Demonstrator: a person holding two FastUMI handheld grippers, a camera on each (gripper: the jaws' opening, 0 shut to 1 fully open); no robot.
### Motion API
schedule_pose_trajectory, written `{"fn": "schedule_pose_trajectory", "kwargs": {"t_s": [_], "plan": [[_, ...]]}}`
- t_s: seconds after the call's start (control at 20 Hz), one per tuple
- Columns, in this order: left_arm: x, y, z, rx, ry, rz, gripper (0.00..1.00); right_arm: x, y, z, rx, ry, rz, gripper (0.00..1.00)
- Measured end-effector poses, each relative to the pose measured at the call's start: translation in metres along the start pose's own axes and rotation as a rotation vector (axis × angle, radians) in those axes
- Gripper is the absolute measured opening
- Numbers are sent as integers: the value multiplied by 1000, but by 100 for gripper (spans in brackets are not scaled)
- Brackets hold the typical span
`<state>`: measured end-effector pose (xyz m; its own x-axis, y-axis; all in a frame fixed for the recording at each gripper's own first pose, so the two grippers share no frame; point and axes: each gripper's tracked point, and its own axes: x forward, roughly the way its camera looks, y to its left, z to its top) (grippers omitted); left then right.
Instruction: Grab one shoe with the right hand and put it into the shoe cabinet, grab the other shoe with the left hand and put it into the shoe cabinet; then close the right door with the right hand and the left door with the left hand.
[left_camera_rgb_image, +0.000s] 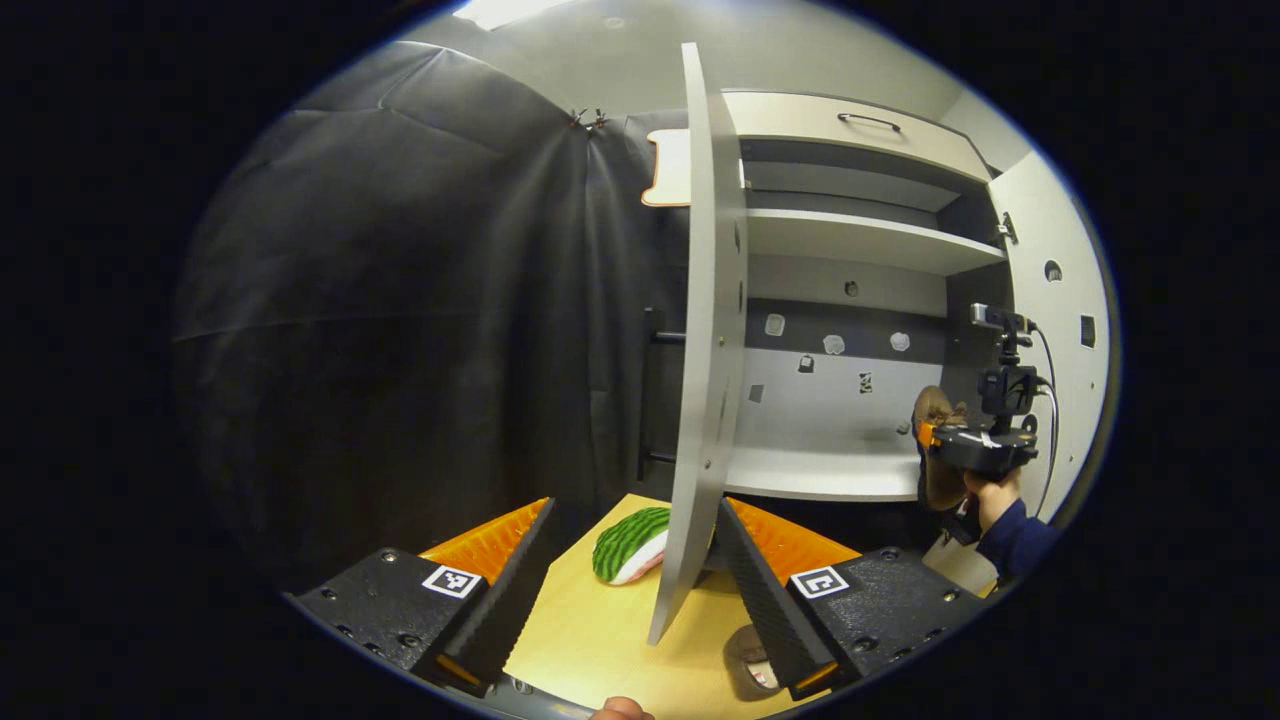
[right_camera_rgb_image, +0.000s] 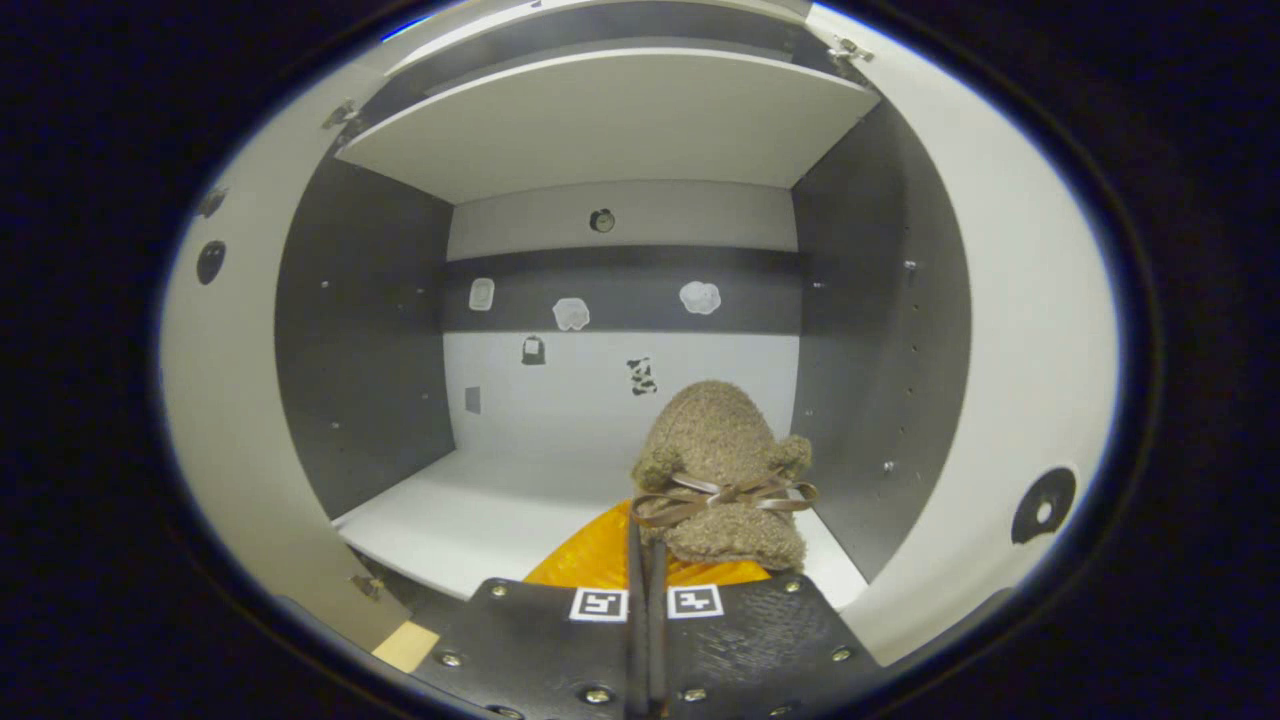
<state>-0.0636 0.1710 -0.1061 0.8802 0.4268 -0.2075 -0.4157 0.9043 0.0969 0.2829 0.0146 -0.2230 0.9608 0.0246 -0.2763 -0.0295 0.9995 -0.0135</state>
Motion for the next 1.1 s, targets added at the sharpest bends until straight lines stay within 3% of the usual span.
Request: {"fn": "schedule_pose_trajectory", "kwargs": {"t_s": [0.1, 0.3, 0.5, 0.6, 0.75, 0.8, 0.9, 1.0, 1.1], "plan": [[2, 5, -1, -3, 2, 22, 93, 25, 1, 2, -9, 6, -8, 0], [6, 16, -4, 0, 9, 67, 96, 63, 7, -20, -4, 74, -13, 0], [11, 21, -4, -4, 15, 94, 93, 82, 12, -30, -33, 85, -33, 1], [13, 19, -6, -7, 25, 92, 96, 85, 13, -36, -37, 96, -36, 1], [16, 13, -7, -6, 31, 77, 95, 83, 15, -45, -22, 131, -18, 13], [15, 12, -8, -3, 32, 71, 97, 82, 14, -44, -19, 131, -18, 22], [16, 8, -9, 4, 31, 62, 94, 76, 18, -44, -9, 140, -1, 24], [14, 5, -8, 3, 27, 50, 94, 68, 17, -46, -12, 152, 0, 39], [10, 1, -9, -3, 24, 35, 94, 58, 21, -46, -12, 159, 14, 39]]}}
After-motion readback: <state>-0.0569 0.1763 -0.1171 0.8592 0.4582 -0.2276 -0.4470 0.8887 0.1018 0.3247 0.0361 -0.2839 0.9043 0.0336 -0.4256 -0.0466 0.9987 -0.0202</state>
